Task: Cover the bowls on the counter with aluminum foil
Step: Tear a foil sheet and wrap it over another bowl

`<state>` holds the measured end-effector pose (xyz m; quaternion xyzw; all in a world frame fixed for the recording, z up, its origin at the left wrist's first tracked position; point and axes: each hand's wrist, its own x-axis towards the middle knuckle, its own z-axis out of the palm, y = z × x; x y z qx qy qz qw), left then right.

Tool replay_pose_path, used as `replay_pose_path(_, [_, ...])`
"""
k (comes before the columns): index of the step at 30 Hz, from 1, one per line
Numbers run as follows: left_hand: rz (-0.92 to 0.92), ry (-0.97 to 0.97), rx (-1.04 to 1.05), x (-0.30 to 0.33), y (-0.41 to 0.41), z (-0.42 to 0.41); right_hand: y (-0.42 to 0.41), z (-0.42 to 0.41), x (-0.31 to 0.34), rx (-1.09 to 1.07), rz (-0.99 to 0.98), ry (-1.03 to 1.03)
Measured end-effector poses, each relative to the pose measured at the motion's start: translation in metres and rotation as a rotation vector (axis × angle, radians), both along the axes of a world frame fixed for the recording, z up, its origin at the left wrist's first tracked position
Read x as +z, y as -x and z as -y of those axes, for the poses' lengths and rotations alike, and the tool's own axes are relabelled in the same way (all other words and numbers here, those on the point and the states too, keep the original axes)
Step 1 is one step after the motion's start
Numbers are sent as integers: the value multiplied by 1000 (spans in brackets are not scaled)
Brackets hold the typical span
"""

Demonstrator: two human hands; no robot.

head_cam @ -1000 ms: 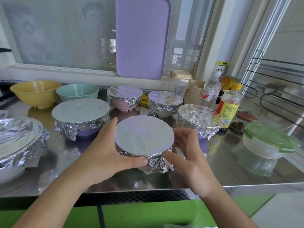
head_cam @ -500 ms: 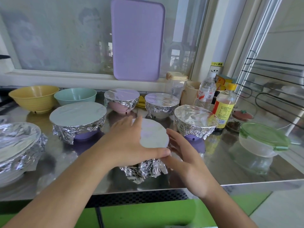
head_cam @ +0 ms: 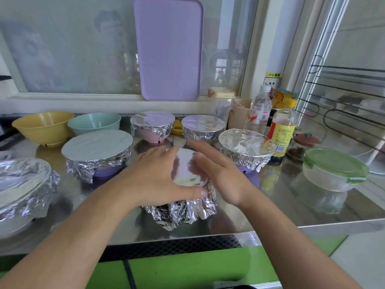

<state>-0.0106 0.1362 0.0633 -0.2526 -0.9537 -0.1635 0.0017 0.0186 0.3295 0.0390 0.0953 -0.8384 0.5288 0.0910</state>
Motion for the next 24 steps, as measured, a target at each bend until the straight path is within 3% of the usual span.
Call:
replay_pose_path(4, [21,-43,-16,4,-4,7,13,10,6,-18,27,-140])
replay_pose_path(9, [-4,-6,64,-2,-12,16,7,4,-13,-21,99,10])
replay_pose_path(12, [16,-37,110,-7,-23,21,-4,0,-28,-39,48,29])
replay_pose_path(16, [-25,-292,121,-28,-35,28,-35,-6,-41,-173,-104,216])
replay_pose_path(18, [-38,-454,142,-38,-41,29,-46,-6,-46,-127,-63,271])
replay_pose_path(24, [-57,-675,163,-64,-41,27,-47,-5,-54,-167,-29,90])
